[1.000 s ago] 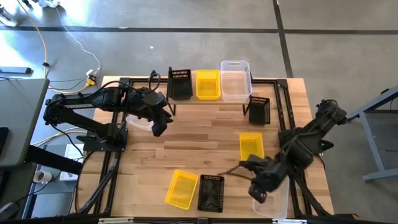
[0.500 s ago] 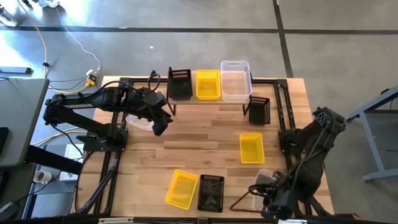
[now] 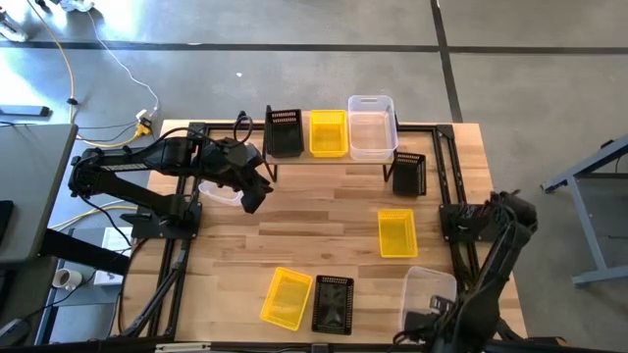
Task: Stack baskets on shelf by color
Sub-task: Stack the transparent bin on top of the transparent bin on the shelf
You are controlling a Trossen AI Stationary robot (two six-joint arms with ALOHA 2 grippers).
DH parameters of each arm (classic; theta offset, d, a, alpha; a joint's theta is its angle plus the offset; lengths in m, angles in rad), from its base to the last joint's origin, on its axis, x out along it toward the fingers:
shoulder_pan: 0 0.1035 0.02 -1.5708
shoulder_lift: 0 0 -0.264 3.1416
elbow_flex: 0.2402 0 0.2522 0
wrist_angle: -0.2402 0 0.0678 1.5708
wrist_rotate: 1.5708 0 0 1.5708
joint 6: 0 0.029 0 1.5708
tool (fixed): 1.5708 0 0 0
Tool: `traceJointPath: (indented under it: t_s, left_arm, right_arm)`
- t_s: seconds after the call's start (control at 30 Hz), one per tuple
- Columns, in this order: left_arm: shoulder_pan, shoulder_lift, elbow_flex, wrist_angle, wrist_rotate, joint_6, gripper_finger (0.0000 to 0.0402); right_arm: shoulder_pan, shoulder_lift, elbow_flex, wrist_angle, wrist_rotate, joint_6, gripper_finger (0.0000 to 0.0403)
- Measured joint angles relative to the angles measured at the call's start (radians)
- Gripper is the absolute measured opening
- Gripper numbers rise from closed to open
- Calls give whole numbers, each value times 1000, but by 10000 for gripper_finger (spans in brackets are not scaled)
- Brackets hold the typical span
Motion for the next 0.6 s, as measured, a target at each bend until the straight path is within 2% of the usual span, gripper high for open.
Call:
traceJointPath:
  t_s: [0.6]
  left_arm:
    - [0,0,0,0,0,0,108]
  right_arm:
    - [4,158,0,11,-14,-9,145]
